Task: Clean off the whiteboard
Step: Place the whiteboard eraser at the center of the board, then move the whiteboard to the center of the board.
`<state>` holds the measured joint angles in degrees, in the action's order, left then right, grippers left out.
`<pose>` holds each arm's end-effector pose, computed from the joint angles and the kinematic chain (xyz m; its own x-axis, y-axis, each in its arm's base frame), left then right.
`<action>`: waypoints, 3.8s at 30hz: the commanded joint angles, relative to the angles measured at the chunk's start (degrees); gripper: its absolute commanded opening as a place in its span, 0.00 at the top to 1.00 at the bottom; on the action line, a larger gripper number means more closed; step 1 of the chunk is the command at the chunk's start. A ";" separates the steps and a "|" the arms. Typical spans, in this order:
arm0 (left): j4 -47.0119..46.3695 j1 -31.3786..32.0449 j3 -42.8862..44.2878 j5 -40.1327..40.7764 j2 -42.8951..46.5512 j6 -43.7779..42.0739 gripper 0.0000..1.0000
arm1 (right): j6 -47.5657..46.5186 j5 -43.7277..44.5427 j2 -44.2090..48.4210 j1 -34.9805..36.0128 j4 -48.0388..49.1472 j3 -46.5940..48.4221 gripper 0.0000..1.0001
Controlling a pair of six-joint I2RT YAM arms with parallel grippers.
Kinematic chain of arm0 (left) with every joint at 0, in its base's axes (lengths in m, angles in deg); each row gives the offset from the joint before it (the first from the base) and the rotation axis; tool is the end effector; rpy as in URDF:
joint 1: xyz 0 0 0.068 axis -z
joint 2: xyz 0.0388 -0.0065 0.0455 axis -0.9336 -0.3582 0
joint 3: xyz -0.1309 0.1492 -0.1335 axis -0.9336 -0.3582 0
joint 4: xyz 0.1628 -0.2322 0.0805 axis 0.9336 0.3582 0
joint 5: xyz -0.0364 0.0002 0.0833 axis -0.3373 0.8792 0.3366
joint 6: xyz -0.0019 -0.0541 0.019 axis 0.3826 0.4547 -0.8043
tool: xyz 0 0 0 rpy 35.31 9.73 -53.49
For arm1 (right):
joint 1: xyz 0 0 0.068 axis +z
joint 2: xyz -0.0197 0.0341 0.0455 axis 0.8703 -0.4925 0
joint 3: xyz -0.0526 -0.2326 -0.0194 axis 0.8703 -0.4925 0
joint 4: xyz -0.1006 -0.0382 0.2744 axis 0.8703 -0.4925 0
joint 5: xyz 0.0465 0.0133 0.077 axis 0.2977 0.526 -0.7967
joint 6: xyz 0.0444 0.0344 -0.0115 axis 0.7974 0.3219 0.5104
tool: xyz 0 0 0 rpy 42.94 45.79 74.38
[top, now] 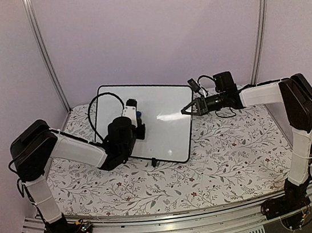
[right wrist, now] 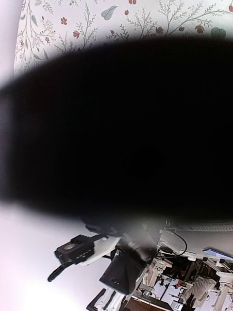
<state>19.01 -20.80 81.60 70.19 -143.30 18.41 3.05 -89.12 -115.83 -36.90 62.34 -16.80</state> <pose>0.2820 -0.2773 0.1087 -0.1214 0.1270 -0.9844 0.1685 0.9800 0.1057 0.3902 0.2075 0.1500 -0.7000 -0.1562 -0.6969 -0.7089 0.2697 0.6517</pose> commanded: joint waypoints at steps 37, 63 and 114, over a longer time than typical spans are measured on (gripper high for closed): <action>58.19 -9.81 -14.70 3.68 43.85 42.09 0.87 | 6.53 32.74 21.77 2.16 -19.21 -10.46 0.36; 59.13 -26.54 -27.19 -14.30 38.19 62.55 0.00 | 5.12 28.72 23.39 13.86 -13.92 -10.42 0.36; 56.73 -26.97 -30.18 -13.15 62.17 61.01 0.03 | 16.74 56.07 -7.84 35.09 -25.02 12.67 0.48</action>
<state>72.52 -47.54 49.58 57.62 -82.51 79.54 16.06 -36.93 -120.48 -2.17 40.00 -6.63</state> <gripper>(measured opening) 0.968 0.522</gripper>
